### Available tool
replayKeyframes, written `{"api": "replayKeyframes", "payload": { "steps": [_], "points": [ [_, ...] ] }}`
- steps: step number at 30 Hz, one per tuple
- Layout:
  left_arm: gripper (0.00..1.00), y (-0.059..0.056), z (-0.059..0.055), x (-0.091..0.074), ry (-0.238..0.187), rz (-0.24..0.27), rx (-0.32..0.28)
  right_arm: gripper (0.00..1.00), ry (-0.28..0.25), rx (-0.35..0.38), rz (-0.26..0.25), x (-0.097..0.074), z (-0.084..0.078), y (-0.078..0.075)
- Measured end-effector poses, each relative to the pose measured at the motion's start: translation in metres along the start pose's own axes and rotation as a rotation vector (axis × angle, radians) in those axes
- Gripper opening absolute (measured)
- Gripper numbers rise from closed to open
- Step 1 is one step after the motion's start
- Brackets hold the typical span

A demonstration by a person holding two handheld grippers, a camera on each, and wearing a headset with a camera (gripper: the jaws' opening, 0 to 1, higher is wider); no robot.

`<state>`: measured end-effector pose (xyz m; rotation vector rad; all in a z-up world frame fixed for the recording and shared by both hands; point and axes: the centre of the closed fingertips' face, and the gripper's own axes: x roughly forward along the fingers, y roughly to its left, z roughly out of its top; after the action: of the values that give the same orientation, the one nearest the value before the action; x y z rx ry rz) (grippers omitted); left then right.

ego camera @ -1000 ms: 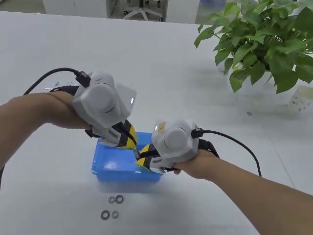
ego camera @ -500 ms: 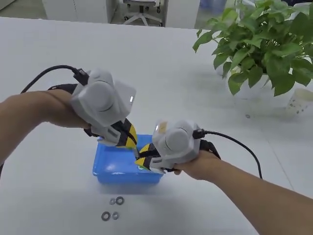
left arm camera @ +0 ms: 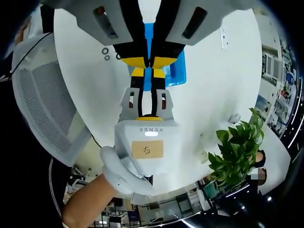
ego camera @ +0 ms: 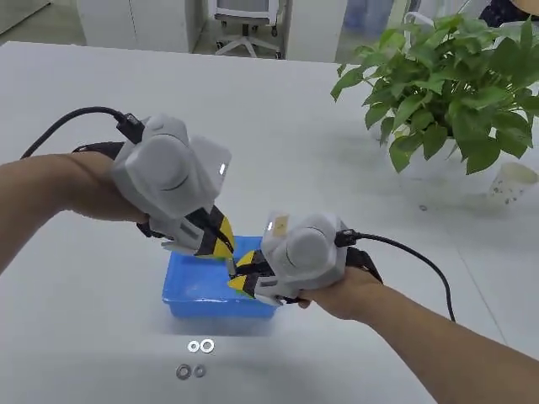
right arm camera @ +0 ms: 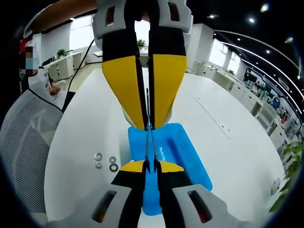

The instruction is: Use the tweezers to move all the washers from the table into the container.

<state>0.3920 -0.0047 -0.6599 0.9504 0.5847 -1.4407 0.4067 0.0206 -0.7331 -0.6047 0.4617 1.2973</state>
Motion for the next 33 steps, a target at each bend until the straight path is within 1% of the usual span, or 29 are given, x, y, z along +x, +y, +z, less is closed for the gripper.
{"api": "replayKeyframes", "payload": {
  "steps": [3,7,11,14,16,24,29,33],
  "points": [
    [0.06,-0.005,0.001,-0.003,0.003,0.0,-0.001,0.11,-0.005,-0.002,0.0,-0.002,0.003,0.006],
    [0.06,-0.014,0.001,-0.006,0.002,0.0,-0.003,0.11,-0.011,-0.003,0.004,-0.003,0.005,0.015],
    [0.06,-0.024,0.002,-0.006,0.004,-0.005,-0.009,0.11,-0.012,-0.005,0.01,-0.003,0.005,0.025],
    [0.06,-0.033,0.003,-0.007,0.004,-0.009,-0.015,0.11,-0.013,-0.007,0.018,-0.003,0.005,0.032],
    [0.06,-0.037,0.002,-0.006,0.007,-0.011,-0.017,0.11,-0.012,-0.008,0.023,-0.002,0.005,0.037],
    [0.06,-0.048,-0.001,-0.005,0.012,-0.014,-0.029,0.11,-0.011,-0.01,0.044,0.002,0.004,0.05],
    [0.06,-0.055,-0.005,-0.003,0.012,-0.013,-0.045,0.11,-0.01,-0.01,0.056,0.006,0.002,0.056],
    [0.06,-0.062,-0.008,-0.001,0.013,-0.018,-0.056,0.11,-0.004,-0.015,0.072,0.01,0.0,0.064]
  ]
}}
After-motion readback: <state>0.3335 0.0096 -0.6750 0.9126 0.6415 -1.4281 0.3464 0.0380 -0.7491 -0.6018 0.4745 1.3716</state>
